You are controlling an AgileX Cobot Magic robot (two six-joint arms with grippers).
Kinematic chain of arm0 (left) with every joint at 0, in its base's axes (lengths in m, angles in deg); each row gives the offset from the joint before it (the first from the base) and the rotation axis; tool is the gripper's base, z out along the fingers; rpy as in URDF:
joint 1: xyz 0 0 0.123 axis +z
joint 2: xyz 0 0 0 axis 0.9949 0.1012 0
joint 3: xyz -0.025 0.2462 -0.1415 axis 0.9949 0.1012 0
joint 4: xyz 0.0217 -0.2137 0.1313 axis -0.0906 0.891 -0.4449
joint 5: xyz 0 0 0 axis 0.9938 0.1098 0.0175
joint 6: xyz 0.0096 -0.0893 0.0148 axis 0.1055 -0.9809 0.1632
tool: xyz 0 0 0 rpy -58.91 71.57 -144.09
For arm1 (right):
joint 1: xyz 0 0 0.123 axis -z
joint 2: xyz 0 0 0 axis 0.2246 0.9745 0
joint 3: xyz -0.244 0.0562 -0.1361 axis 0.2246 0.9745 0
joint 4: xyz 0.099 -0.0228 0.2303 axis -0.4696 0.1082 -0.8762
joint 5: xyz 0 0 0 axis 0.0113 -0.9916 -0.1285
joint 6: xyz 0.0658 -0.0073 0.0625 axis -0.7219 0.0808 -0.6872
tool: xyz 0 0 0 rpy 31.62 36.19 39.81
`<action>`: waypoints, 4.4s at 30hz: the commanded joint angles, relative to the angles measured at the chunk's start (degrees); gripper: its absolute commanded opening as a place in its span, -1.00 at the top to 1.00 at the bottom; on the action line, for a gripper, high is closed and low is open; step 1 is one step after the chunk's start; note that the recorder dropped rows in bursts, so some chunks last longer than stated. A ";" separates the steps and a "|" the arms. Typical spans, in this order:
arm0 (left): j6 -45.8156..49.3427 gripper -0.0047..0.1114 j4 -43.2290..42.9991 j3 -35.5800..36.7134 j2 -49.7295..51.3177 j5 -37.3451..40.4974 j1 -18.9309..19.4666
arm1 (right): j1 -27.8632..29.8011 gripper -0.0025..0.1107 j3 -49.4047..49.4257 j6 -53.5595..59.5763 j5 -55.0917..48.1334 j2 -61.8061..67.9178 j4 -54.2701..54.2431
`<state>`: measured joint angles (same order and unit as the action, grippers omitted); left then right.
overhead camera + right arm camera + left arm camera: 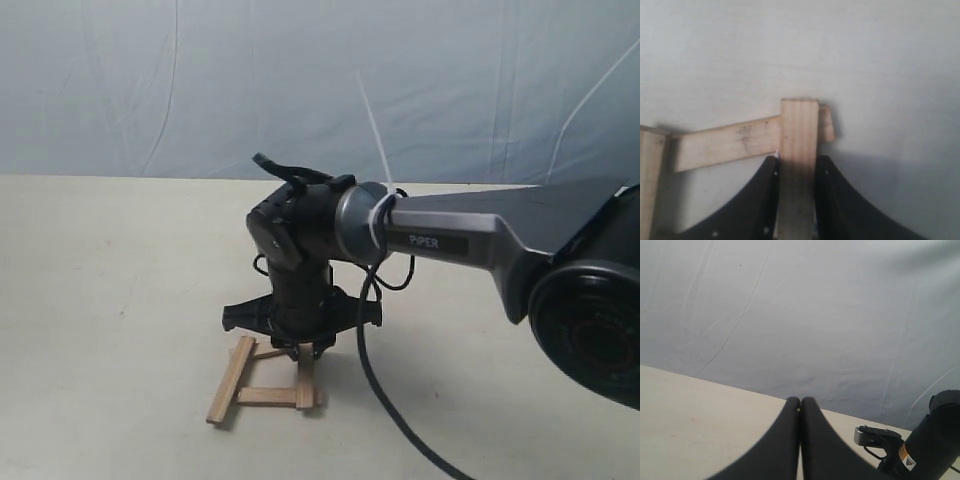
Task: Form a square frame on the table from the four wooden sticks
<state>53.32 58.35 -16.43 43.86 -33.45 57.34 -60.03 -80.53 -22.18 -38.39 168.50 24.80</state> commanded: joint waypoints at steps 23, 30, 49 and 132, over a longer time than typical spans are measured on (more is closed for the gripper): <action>0.19 0.92 0.29 0.30 -0.28 0.09 -0.02 | 12.27 0.57 -2.31 15.73 10.19 -0.10 -2.51; 0.19 0.92 0.29 0.30 -0.28 0.09 -0.02 | 13.21 0.02 -5.99 15.73 6.96 1.09 -2.43; 0.19 0.92 0.29 0.30 -0.28 0.09 -0.02 | 39.30 0.97 37.36 42.08 20.91 -28.80 -13.10; -37.47 0.92 -55.97 0.30 -6.31 32.18 24.81 | 45.70 0.97 98.08 41.14 32.11 -132.19 -8.43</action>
<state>15.60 2.62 -16.22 37.88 -1.94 83.25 -15.07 16.15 19.21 -6.29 36.46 17.11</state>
